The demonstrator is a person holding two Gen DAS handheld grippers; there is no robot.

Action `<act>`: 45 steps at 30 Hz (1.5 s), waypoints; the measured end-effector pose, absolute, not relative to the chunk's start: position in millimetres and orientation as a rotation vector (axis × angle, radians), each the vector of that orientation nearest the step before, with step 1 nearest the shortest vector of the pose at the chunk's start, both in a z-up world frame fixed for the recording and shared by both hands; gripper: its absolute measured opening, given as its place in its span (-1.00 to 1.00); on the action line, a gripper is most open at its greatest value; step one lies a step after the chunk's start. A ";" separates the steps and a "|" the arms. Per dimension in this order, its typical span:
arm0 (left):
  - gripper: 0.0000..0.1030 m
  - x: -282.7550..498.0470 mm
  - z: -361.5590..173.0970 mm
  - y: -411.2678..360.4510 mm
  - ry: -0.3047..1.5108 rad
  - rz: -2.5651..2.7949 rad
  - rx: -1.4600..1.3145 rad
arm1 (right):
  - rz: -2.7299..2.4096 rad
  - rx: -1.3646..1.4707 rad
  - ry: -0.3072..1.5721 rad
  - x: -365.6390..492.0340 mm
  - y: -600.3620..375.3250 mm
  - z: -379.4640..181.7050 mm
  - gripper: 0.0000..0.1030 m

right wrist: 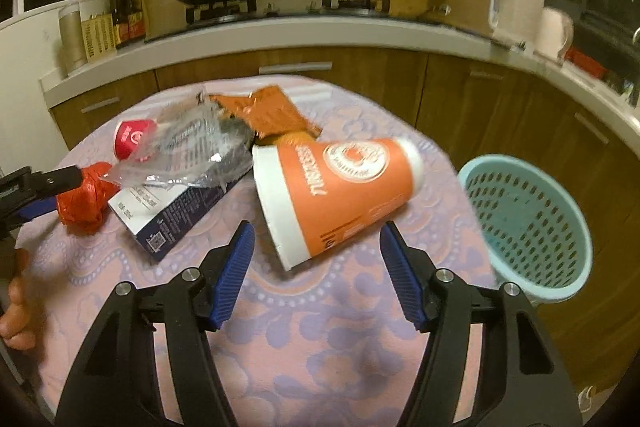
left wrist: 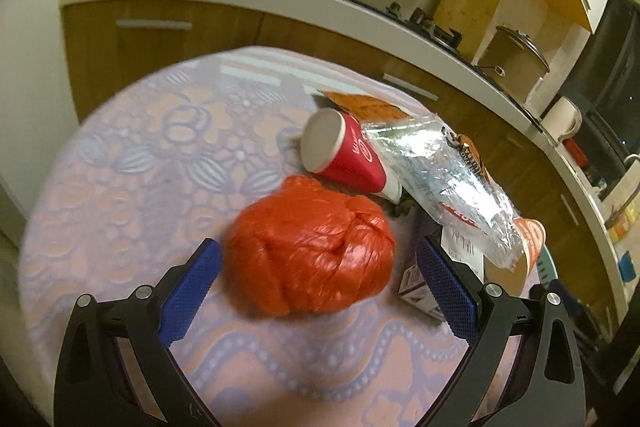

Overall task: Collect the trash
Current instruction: 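Grasp the red plastic bag bundle with the left tool while the right tool grasps the orange paper cup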

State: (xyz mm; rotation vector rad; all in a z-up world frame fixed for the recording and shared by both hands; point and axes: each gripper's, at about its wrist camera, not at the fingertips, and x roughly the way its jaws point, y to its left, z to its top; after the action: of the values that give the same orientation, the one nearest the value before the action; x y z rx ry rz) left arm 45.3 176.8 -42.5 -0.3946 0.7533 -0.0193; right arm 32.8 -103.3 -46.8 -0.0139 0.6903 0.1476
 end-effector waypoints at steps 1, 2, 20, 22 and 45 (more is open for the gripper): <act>0.83 48.0 -44.7 174.9 0.761 -0.016 -0.392 | 0.149 -0.014 0.698 34.5 -102.5 -47.8 0.19; 0.84 52.1 -48.3 173.5 0.767 -0.008 -0.384 | 0.148 -0.018 0.700 35.2 -100.9 -48.4 0.19; 0.62 55.0 -53.3 164.5 0.807 0.008 -0.329 | -0.066 -0.013 0.679 31.2 -175.7 -51.2 0.19; 0.62 54.7 -53.2 164.5 0.806 0.008 -0.328 | -0.082 0.010 0.680 32.7 -193.6 -49.4 0.19; 0.58 55.2 -52.6 157.6 0.810 -0.003 -0.305 | 0.104 0.288 0.780 101.2 -206.4 -51.1 0.48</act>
State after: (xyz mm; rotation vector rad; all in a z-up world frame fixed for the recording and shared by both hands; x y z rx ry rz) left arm 55.2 157.6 -52.6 -0.3047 0.8095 -0.0026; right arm 101.2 -206.4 -51.0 0.2876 0.7800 0.1037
